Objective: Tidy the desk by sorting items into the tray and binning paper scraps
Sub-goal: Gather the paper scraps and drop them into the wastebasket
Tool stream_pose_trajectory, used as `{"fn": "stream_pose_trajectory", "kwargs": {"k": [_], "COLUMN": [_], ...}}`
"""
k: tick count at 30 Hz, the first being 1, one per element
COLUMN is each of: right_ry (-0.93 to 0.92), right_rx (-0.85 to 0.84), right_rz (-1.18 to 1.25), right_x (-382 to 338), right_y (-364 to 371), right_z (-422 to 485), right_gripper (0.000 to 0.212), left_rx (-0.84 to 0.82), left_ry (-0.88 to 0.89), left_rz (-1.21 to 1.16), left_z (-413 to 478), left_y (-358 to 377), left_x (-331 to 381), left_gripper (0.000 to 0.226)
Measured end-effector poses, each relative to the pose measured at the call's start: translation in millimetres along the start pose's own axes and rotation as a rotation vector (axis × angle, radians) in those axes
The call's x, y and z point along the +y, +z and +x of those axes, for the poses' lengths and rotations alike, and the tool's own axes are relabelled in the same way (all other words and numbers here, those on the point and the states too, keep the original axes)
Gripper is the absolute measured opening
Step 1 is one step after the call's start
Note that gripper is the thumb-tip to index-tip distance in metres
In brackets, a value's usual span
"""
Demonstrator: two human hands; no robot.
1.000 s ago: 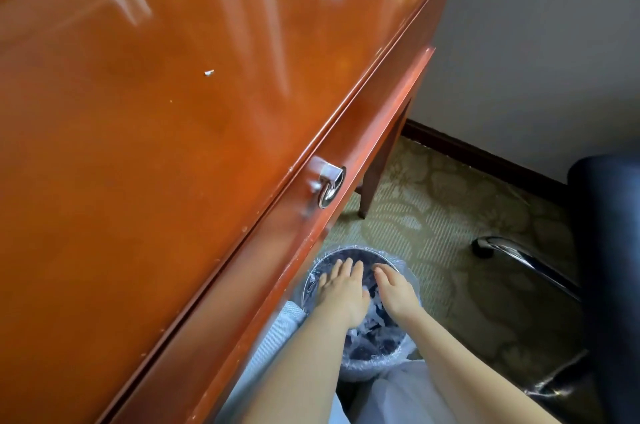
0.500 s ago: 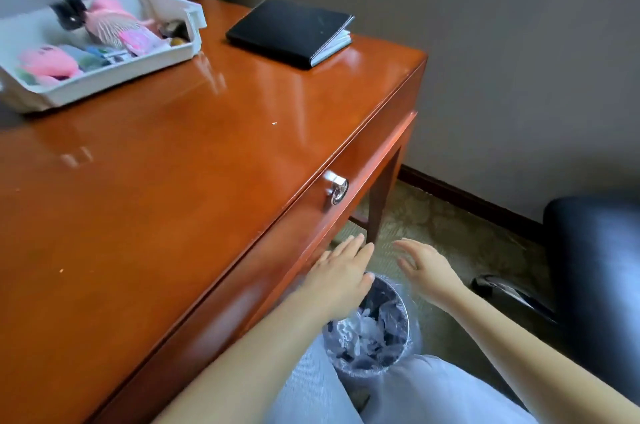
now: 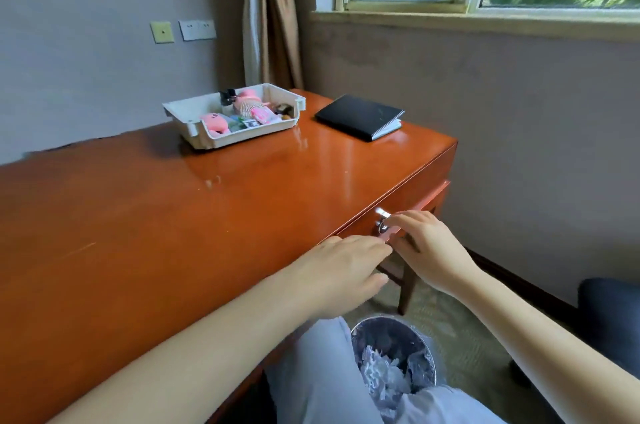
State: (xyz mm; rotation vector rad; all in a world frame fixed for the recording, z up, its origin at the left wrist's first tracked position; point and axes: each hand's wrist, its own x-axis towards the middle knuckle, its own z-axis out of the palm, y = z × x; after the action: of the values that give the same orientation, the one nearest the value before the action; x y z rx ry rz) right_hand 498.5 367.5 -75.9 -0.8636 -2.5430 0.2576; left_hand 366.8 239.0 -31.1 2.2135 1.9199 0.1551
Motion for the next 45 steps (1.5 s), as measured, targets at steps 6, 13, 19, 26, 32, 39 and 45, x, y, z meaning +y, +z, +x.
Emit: {"fn": "stream_pose_trajectory", "kwargs": {"k": [6, 13, 19, 26, 32, 39, 45], "right_ry": [-0.239, -0.505, -0.681, -0.806, -0.832, -0.876, -0.873], "right_rx": [0.043, -0.087, -0.251, -0.419, -0.493, -0.523, -0.523], "right_rz": [0.029, 0.158, 0.239, 0.312, 0.236, 0.190, 0.230], "right_x": [-75.0, -181.8, -263.9, -331.8, -387.5, -445.3, -485.2], "right_y": [-16.3, 7.7, 55.1, 97.6, 125.1, 151.9, 175.1], "right_z": [25.2, 42.2, 39.1, 19.9, 20.5, 29.7, 54.6], "right_gripper": [0.020, 0.028, 0.026, 0.042, 0.064, 0.069, 0.068], "left_rx": [0.126, 0.230, 0.397, 0.553, 0.676, 0.621, 0.639], "left_ry": [-0.138, -0.436, -0.749, -1.121, -1.371, -1.564, -1.561], "left_rz": [0.152, 0.103, 0.061, 0.135, 0.124, 0.013, 0.013], "left_z": [-74.5, -181.1, -279.1, -370.3, -399.8, -410.7, -423.8], "left_y": [-40.0, -53.3, -29.9, 8.8, 26.3, 24.5, 14.6], "left_x": [-24.7, -58.1, -74.5, -89.8, -108.9, -146.7, -191.5], "left_gripper": [0.043, 0.040, 0.036, 0.046, 0.064, 0.072, 0.068]}}
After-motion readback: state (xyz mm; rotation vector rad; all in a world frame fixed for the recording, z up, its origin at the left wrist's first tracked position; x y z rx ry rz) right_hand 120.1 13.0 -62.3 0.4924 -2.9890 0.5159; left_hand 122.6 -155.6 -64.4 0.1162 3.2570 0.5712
